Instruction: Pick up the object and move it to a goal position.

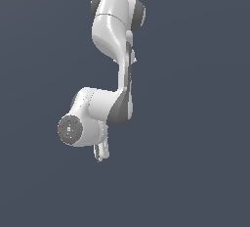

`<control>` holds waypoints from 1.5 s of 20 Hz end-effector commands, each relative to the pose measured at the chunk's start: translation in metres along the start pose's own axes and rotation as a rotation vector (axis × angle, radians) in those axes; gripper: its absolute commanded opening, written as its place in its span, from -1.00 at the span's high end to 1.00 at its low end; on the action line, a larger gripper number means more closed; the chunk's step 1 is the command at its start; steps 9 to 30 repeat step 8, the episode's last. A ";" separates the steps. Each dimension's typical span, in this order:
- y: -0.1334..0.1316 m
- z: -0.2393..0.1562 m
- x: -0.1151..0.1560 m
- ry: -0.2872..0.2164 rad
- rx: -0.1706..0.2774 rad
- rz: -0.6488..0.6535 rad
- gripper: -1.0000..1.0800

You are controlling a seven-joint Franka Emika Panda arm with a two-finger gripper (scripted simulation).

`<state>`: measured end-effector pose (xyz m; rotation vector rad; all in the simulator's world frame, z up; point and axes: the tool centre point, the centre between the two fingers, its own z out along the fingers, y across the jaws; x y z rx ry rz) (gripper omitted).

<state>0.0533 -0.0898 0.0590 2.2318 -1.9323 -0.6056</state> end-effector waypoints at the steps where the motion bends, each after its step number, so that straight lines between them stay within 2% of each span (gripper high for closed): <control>1: 0.003 -0.004 0.011 0.001 0.000 -0.002 1.00; 30: 0.001 -0.004 0.011 0.001 0.000 -0.002 1.00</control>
